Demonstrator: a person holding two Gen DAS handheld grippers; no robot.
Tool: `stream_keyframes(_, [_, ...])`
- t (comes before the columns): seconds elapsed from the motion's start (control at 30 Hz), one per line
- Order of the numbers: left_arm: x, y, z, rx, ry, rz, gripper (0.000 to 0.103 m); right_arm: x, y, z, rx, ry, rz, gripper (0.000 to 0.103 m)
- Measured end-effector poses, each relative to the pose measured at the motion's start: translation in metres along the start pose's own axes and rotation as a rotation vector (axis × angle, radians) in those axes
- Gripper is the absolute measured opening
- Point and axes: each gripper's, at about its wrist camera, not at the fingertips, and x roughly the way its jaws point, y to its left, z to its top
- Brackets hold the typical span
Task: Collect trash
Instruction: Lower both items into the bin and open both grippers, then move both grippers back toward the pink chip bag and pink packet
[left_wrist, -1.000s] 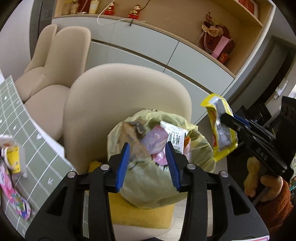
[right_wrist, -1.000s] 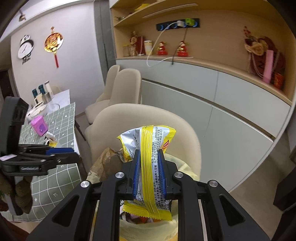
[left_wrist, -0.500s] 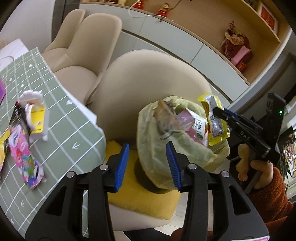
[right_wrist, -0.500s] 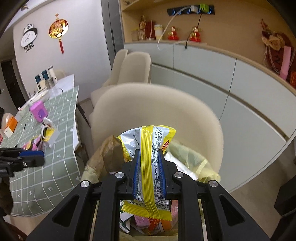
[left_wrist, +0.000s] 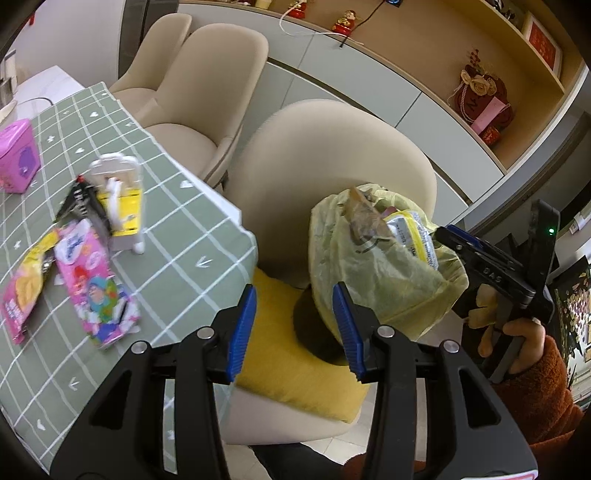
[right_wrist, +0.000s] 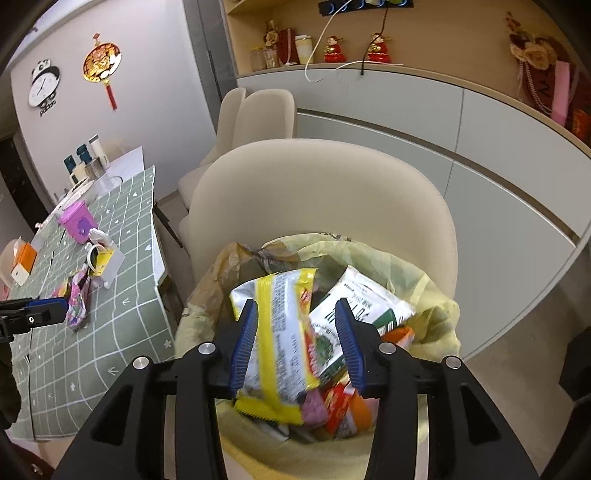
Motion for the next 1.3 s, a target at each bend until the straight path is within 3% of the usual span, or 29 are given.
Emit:
stream_keyframes(0.27, [-0.038,0.056,-0.021,0.021,-0.058,0.083,0.048,-0.042,0.046,-0.009,0.038,-0.067,0.014,0.042])
stream_keyframes(0.43, [-0.068,0.116,-0.036,-0.039,-0.116,0.127,0.049,-0.062,0.090,-0.011,0.025,-0.135,0.020,0.042])
stream_keyframes(0.67, [-0.092,0.192,-0.050,-0.113,-0.157,0.207,0.052,-0.052,0.156,-0.015,-0.037,-0.096,0.044,0.042])
stream_keyframes(0.93, [-0.077,0.231,-0.054,-0.080,-0.132,0.203,0.053,-0.041,0.205,-0.040,-0.092,-0.033,0.053,0.042])
stream_keyframes(1.13, [-0.049,0.243,-0.036,-0.008,-0.138,0.232,0.053,-0.032,0.229,-0.060,-0.131,0.046,0.080,0.042])
stream_keyframes(1.3, [-0.016,0.253,-0.022,-0.006,-0.072,0.225,0.053,-0.023,0.232,-0.070,-0.125,0.081,0.109,0.042])
